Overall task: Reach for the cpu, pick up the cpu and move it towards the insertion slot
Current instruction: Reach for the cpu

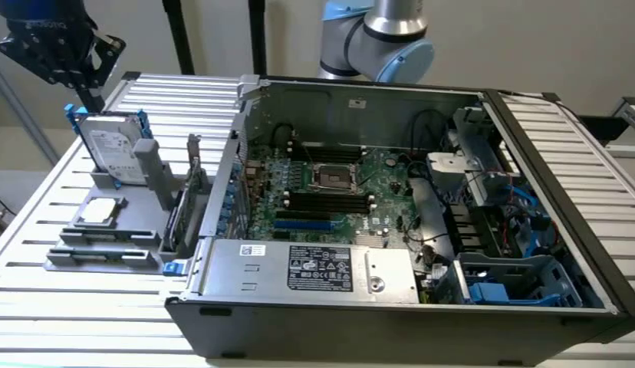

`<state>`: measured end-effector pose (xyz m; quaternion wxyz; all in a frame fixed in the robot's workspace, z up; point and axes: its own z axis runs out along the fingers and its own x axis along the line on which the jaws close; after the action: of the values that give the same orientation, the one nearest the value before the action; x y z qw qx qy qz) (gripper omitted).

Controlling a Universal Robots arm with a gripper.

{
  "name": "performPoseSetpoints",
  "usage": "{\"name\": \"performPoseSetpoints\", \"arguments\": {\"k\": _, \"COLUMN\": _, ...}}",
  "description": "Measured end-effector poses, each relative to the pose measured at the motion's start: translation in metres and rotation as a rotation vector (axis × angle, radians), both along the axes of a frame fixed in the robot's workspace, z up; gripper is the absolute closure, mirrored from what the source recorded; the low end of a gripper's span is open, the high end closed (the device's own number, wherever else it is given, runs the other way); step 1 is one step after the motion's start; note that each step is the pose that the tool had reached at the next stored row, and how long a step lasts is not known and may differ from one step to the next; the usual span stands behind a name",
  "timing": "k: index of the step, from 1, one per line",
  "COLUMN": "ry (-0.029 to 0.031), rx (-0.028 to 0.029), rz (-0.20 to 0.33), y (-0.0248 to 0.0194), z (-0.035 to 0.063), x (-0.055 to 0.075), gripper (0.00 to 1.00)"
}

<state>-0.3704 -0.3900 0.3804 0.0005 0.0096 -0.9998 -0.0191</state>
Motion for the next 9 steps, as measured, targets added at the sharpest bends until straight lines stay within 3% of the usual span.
{"name": "performPoseSetpoints", "arguments": {"k": 2, "ry": -0.0002, "rx": 0.0000, "rz": 0.000, "y": 0.0002, "z": -0.0004, "x": -0.003, "gripper": 0.89}}
{"name": "performPoseSetpoints", "arguments": {"k": 9, "ry": -0.0012, "rx": 0.0000, "rz": 0.000, "y": 0.0005, "z": -0.0084, "x": -0.035, "gripper": 0.89}}
